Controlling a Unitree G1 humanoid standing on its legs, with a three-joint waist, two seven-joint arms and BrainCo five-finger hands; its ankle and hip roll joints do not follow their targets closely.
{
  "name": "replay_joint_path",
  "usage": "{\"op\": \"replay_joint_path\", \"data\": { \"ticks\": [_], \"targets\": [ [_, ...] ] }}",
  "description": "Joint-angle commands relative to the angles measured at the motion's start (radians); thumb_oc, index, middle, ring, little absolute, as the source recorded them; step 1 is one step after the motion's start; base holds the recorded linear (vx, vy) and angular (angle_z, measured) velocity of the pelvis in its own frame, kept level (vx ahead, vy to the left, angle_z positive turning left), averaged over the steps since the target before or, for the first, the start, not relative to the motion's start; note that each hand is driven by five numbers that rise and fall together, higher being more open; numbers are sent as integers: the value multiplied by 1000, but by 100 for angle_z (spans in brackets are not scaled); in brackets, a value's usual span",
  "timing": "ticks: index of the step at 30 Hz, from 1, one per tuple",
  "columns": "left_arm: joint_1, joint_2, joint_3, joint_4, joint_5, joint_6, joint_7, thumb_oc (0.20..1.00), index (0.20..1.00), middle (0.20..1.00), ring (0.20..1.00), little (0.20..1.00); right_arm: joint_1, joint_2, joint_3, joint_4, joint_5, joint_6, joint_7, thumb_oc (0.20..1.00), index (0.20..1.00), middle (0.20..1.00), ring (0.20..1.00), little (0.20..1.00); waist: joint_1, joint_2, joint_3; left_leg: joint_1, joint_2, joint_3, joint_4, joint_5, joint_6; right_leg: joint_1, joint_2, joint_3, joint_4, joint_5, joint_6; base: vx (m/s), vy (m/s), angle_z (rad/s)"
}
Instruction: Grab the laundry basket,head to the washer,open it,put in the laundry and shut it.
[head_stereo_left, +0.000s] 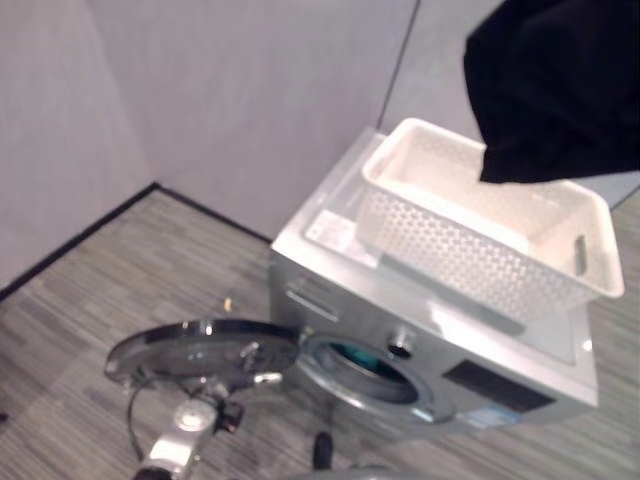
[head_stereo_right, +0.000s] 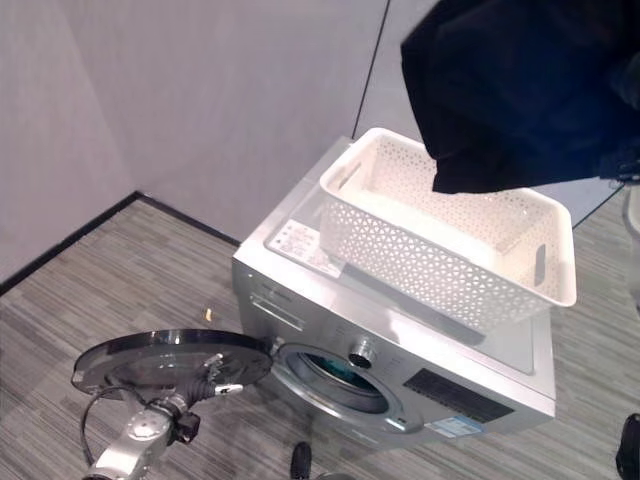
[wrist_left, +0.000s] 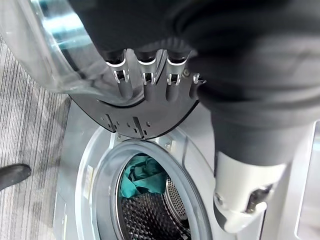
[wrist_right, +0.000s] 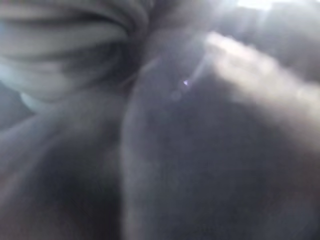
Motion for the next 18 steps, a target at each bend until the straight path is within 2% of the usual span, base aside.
{"op": "replay_joint_path", "data": {
  "ticks": [1,4,9,13,16,17,18],
  "targets": [
    [-49,24,-60,-37,20,-49,9,1000,1000,1000,1000,1000,-94,-5,-72,22,-88,25,-105,200,200,200,200,200,35,-1,-11,-11,71,-24,12,15,31,65,-118,-32,76,-95,129,2,35,1],
    [-42,25,-51,-46,27,-65,24,1000,1000,1000,1000,1000,-62,6,-93,31,-144,37,-169,200,200,200,200,200,42,-3,-18,1,68,-23,12,8,38,77,-123,-33,76,-95,134,2,46,-1],
    [-32,32,-41,-46,30,-81,37,1000,1000,1000,1000,1000,-54,-3,-128,46,-156,51,-233,200,200,200,200,200,47,-9,-22,25,60,-13,19,-6,51,89,-137,-24,78,-88,142,-9,87,0],
    [-26,34,-28,-49,32,-90,49,1000,1000,1000,1000,1000,-39,-4,-157,46,-158,64,-264,200,200,200,200,200,52,-16,-11,15,37,-7,98,-54,69,93,-162,-2,85,-74,152,-60,154,-7],
    [-29,22,-18,-54,35,-98,61,1000,1000,1000,1000,1000,-17,76,-180,-33,-170,60,-265,200,200,200,200,200,46,-13,11,-11,-13,3,168,-95,97,67,-213,24,81,-21,172,-131,227,-9],
    [-29,23,-16,-53,35,-98,61,1000,1000,1000,1000,1000,-15,81,-182,-38,-172,61,-262,200,200,200,200,200,47,-14,8,-11,-14,4,172,-106,100,69,-213,28,79,-25,176,-124,303,-45],
    [-30,13,-10,-66,28,-106,68,1000,1000,1000,1000,1000,4,145,-186,-91,-180,54,-251,200,200,200,200,200,45,-12,26,-31,-55,12,218,-137,124,43,-250,50,76,11,193,-125,323,-51]
  ]
}}
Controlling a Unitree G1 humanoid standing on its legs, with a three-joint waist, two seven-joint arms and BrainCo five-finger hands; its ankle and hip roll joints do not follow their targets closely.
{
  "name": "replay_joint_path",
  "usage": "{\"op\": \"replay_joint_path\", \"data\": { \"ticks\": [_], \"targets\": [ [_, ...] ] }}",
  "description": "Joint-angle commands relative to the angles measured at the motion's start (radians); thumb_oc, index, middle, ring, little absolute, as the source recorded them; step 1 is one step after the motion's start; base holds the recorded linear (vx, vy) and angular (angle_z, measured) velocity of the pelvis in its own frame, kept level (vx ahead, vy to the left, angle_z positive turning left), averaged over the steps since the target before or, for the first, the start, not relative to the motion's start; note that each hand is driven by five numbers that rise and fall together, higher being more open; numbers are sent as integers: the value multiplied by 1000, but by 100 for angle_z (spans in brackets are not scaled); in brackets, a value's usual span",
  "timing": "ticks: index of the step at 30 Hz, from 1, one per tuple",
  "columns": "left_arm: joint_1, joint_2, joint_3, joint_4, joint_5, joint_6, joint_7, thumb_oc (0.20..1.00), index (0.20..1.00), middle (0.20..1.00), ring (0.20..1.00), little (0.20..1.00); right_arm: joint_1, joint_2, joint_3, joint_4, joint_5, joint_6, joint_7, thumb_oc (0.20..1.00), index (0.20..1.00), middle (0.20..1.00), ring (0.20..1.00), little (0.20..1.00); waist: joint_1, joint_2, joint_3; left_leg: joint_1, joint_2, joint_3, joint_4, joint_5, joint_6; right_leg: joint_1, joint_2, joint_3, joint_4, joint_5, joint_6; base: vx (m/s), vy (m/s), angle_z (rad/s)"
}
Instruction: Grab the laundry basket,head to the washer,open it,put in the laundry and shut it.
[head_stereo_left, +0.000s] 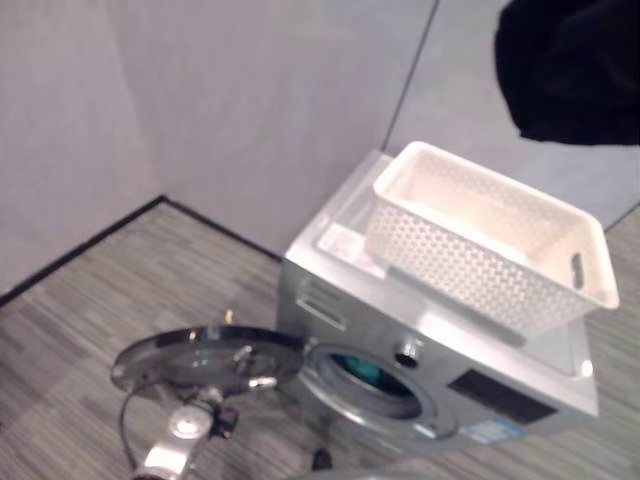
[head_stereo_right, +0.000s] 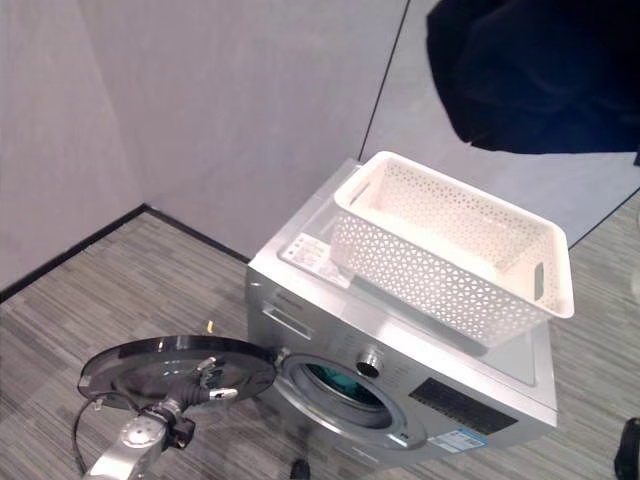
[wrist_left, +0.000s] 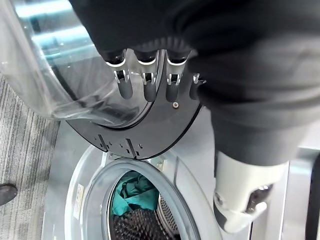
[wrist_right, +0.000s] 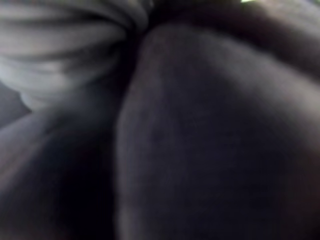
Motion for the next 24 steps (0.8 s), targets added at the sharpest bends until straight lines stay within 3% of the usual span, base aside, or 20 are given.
{"op": "replay_joint_path", "data": {
  "ticks": [1,5,9,11,16,20,24],
  "targets": [
    [-54,-3,-22,-61,4,-80,20,1000,1000,1000,1000,1000,-40,9,-67,-49,-46,8,-14,200,200,200,200,200,27,25,40,-68,2,-38,165,-108,79,9,-207,-19,67,-4,154,-256,433,-52],
    [-75,-19,-26,-57,17,-88,23,1000,1000,1000,1000,1000,40,137,-78,-150,-76,-3,22,200,200,200,200,200,3,23,75,-110,-65,-23,220,-144,126,-50,-262,20,82,63,173,-128,251,-32],
    [-73,-6,-2,-65,26,-93,34,1000,1000,1000,1000,1000,111,224,-84,-227,-80,-26,61,200,200,200,200,200,-7,27,93,-112,-78,5,193,-119,146,-94,-286,-1,109,129,171,-132,147,-26],
    [-66,9,27,-70,29,-91,44,1000,1000,1000,1000,1000,161,246,-88,-261,-66,-53,94,200,200,200,200,200,-2,58,93,-114,-63,36,133,-77,152,-72,-275,-99,167,51,146,-213,180,-42],
    [-28,14,73,-70,29,-77,54,1000,1000,1000,1000,1000,212,318,-80,-326,-56,-100,142,200,200,200,200,200,22,77,60,-126,-76,73,43,-1,171,-24,-244,-164,343,-64,121,-128,117,-36],
    [10,0,109,-72,22,-71,62,1000,1000,1000,1000,1000,238,416,-43,-374,6,-143,177,200,200,200,200,200,45,74,25,-126,-96,117,-5,25,182,18,-244,-178,413,-79,118,-37,49,-31],
    [29,-7,127,-67,14,-73,69,1000,1000,1000,1000,1000,299,487,-41,-419,90,-171,193,200,200,200,200,200,51,62,9,-132,-116,143,-9,35,184,61,-233,-158,378,-81,118,4,-27,-32]
  ]
}}
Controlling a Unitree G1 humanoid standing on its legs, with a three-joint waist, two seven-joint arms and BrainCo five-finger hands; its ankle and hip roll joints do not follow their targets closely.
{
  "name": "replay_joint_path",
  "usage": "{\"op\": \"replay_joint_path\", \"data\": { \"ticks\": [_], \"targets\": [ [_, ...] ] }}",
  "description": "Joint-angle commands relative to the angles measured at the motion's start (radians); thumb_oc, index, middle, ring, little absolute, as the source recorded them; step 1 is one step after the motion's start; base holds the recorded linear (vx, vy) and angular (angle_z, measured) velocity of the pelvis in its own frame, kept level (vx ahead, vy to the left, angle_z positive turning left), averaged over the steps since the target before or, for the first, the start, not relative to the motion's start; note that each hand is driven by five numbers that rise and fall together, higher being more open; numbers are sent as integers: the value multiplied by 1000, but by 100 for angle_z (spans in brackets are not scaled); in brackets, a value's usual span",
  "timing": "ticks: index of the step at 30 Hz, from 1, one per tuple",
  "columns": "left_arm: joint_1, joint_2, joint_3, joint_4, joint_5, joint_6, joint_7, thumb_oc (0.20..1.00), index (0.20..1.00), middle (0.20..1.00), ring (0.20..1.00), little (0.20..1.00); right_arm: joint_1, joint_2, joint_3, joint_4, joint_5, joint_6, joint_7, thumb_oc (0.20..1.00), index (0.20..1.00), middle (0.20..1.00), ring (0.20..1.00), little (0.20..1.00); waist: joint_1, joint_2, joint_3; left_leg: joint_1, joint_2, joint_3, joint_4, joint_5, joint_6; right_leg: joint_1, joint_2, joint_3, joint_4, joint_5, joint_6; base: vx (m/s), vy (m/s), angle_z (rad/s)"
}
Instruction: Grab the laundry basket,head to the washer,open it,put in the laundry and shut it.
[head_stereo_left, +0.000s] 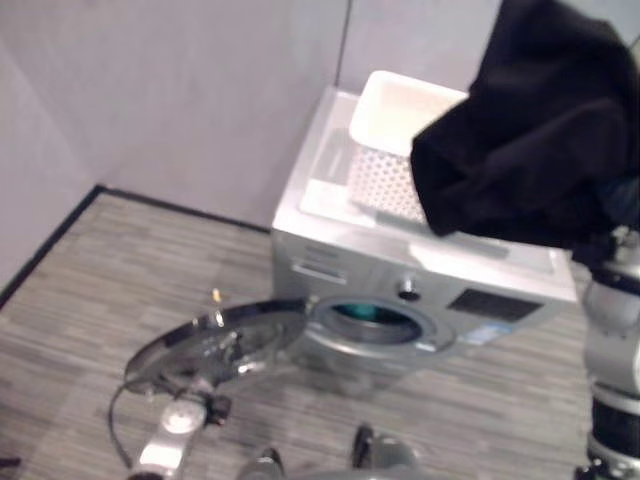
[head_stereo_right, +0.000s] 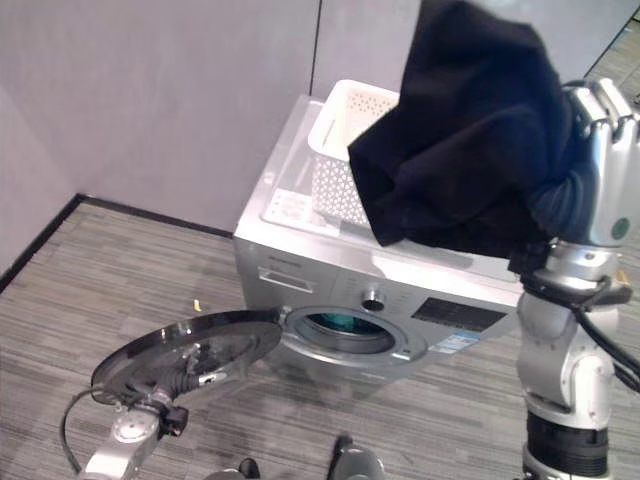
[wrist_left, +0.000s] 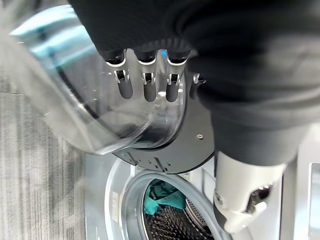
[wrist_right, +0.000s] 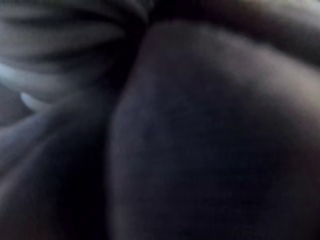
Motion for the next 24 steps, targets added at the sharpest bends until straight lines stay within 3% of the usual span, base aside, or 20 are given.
{"op": "replay_joint_path", "data": {
  "ticks": [1,5,11,17,22,24],
  "targets": [
    [-13,9,27,-45,-4,-48,24,1000,1000,1000,1000,1000,16,48,-60,-81,106,-30,-6,200,200,200,200,200,1,-14,-83,-39,-83,-69,-109,25,68,95,-68,42,23,10,73,-44,-87,-36],
    [12,8,59,-57,-12,-49,35,1000,1000,1000,1000,1000,33,47,-97,-102,109,-24,-18,200,200,200,200,200,1,-9,-92,-55,-55,-35,-109,39,47,125,-76,36,-74,4,80,-61,-149,-69],
    [15,2,63,-70,-6,-55,46,1000,1000,1000,1000,1000,31,4,-127,-84,47,-6,-30,200,200,200,200,200,-9,-17,-112,-56,-37,-10,-120,61,26,173,-66,40,-153,56,98,-55,-130,-17],
    [14,-20,56,-59,-16,-61,53,1000,1000,1000,1000,1000,61,4,-143,-64,-6,4,-56,200,200,200,200,200,-18,-13,-126,-56,-10,16,-115,81,7,195,-50,24,-192,16,97,-55,-98,-29],
    [10,-29,41,-44,-34,-71,68,1000,1000,1000,1000,1000,174,121,-54,-11,228,-46,-24,200,200,200,200,200,-36,-8,-116,-50,15,30,-118,104,-9,204,-29,32,-207,-32,81,-67,-84,-5],
    [13,-27,43,-35,-52,-76,77,1000,1000,1000,1000,1000,326,192,50,8,429,-90,65,200,200,200,200,200,-55,-5,-100,-49,37,43,-119,122,-22,204,-14,39,-208,-82,71,-109,-109,-8]
  ]
}}
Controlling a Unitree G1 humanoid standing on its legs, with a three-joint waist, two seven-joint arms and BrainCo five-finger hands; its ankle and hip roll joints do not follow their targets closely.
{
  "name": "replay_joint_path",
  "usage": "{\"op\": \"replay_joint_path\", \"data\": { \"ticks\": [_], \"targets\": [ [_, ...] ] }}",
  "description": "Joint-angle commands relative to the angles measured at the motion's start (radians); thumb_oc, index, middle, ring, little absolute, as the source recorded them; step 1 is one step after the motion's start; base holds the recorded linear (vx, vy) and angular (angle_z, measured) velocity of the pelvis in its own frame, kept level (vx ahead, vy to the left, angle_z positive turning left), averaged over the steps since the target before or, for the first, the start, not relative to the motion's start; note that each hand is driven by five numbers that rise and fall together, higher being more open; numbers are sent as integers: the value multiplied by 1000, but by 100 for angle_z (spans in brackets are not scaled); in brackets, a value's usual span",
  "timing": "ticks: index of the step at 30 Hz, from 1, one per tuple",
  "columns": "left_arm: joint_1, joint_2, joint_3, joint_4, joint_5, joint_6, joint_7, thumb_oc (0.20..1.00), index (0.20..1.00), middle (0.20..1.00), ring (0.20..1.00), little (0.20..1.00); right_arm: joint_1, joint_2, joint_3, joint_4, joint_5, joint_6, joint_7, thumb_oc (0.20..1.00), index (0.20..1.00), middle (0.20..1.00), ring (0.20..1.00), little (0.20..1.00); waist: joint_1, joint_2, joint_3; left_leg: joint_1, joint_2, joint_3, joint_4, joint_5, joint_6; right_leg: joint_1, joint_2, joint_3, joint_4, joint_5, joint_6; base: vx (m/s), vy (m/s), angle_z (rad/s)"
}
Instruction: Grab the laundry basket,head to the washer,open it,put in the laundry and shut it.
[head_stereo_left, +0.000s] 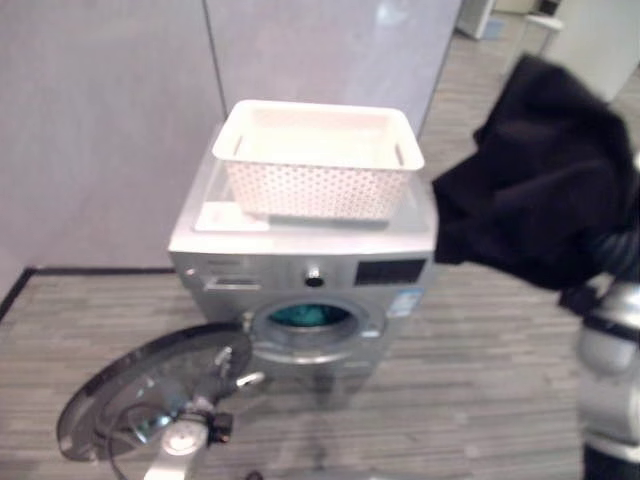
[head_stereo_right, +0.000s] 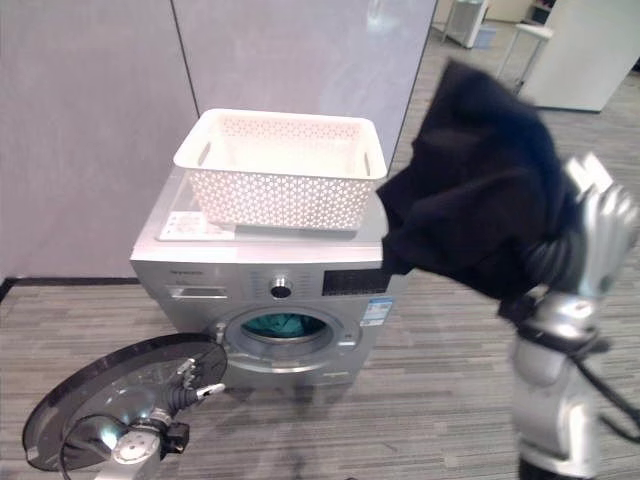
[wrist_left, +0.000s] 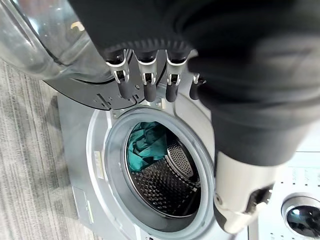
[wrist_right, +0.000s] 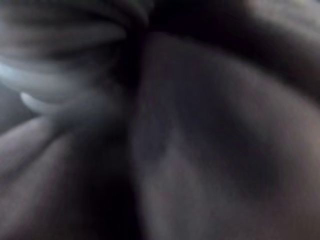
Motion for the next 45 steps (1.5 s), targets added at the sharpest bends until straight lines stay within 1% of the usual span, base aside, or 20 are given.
{"op": "replay_joint_path", "data": {
  "ticks": [1,2,5,6,7,8,9,10,12,15,20,23,28,29,30,31,32,33,34,45],
  "targets": [
    [-17,44,16,-9,-42,-73,21,1000,1000,1000,1000,1000,85,11,42,-76,282,-99,106,200,200,200,200,200,-7,2,3,-49,-4,5,44,-25,75,78,-26,-23,135,-71,28,-164,-138,-9],
    [-9,48,24,-20,-52,-80,20,1000,1000,1000,1000,1000,182,-4,114,-25,351,-100,179,200,200,200,200,200,-15,1,17,-51,10,10,46,-9,64,76,-14,-23,135,-93,16,-132,-100,-18],
    [5,57,37,-37,-60,-88,13,1000,1000,1000,1000,1000,290,-43,185,13,430,-101,277,200,200,200,200,200,-24,-3,28,-54,25,11,43,12,48,80,0,-28,125,-104,9,-105,-75,-16],
    [7,57,37,-37,-60,-88,12,1000,1000,1000,1000,1000,291,-44,186,13,431,-102,278,200,200,200,200,200,-25,-3,27,-54,25,10,42,12,48,80,1,-29,124,-104,9,-99,-63,-6],
    [9,66,41,-43,-62,-90,6,1000,1000,1000,1000,1000,358,-64,216,39,500,-97,348,200,200,200,200,200,-26,-6,35,-59,34,9,39,27,39,84,9,-34,121,-111,2,-91,-55,-9],
    [10,73,42,-47,-62,-91,3,1000,1000,1000,1000,1000,387,-77,230,50,528,-95,377,200,200,200,200,200,-25,-8,39,-63,37,5,37,35,34,85,13,-36,120,-112,0,-91,-54,-6],
    [11,73,42,-47,-62,-91,3,1000,1000,1000,1000,1000,388,-77,230,50,529,-95,378,200,200,200,200,200,-27,-8,38,-64,38,4,36,35,33,85,14,-37,120,-112,-1,-73,-44,-2],
    [9,83,49,-52,-62,-95,-5,1000,1000,1000,1000,1000,428,-97,255,76,562,-87,424,200,200,200,200,200,-23,-9,43,-70,43,0,33,44,27,90,19,-45,113,-113,-2,-66,-39,8],
    [13,92,57,-53,-65,-97,-4,1000,1000,1000,1000,1000,458,-108,274,109,603,-79,458,200,200,200,200,200,-20,-10,50,-79,50,-10,33,56,21,90,24,-53,112,-117,-7,-72,-36,7],
    [23,99,67,-52,-68,-101,-5,1000,1000,1000,1000,1000,474,-112,305,172,627,-63,486,200,200,200,200,200,-14,-8,57,-86,52,-23,32,64,17,90,28,-65,119,-123,-13,-33,-19,22],
    [31,107,69,-56,-80,-103,-4,1000,1000,1000,1000,1000,438,-99,337,313,643,-38,471,200,200,200,200,200,-4,3,76,-99,49,-45,31,71,16,87,30,-76,123,-127,-18,-17,-6,11],
    [28,107,57,-70,-101,-98,-10,1000,1000,1000,1000,1000,373,-63,352,471,695,-17,425,200,200,200,200,200,8,32,119,-130,38,-67,35,79,19,66,24,-86,137,-134,-22,-64,25,16],
    [-2,104,37,-93,-138,-99,-9,1000,1000,1000,1000,1000,264,-23,367,632,763,-19,373,200,200,200,200,200,11,85,193,-198,18,-92,51,88,29,-21,1,-95,197,-141,-34,-92,67,23],
    [-10,104,32,-100,-150,-99,-8,1000,1000,1000,1000,1000,238,-19,368,665,778,-21,357,200,200,200,200,200,11,92,205,-204,9,-107,51,73,21,-39,-8,-85,216,-160,-30,-77,57,13],
    [-13,104,33,-100,-150,-99,-8,1000,1000,1000,1000,1000,234,-18,368,668,778,-23,357,200,200,200,200,200,12,96,210,-218,14,-96,58,89,32,-50,-6,-96,217,-144,-36,-13,41,7],
    [-23,101,25,-104,-159,-100,-6,1000,1000,1000,1000,1000,209,-10,367,701,791,-26,342,200,200,200,200,200,12,100,219,-227,4,-110,59,74,24,-67,-14,-83,236,-164,-32,-121,74,8],
    [-50,93,7,-117,-184,-104,0,1000,1000,1000,1000,1000,135,8,374,773,816,-33,304,200,200,200,200,200,18,118,245,-270,-3,-114,75,77,30,-120,-25,-81,270,-165,-38,-50,61,9],
    [-52,92,8,-117,-184,-104,1,1000,1000,1000,1000,1000,131,8,374,777,817,-35,304,200,200,200,200,200,18,118,244,-273,-3,-114,77,77,30,-124,-25,-81,273,-166,-38,-137,109,8],
    [-78,81,-19,-125,-201,-103,6,1000,1000,1000,1000,1000,51,27,389,846,840,-43,267,200,200,200,200,200,27,134,263,-312,-12,-115,91,78,37,-167,-35,-78,301,-168,-42,-63,83,10],
    [-146,72,-106,-188,-243,-104,26,1000,1000,1000,1000,1000,-176,99,435,955,937,-87,168,200,200,200,200,200,76,178,299,-443,-67,-126,125,73,54,-258,-72,-96,322,-169,-46,3,62,9]
  ]
}}
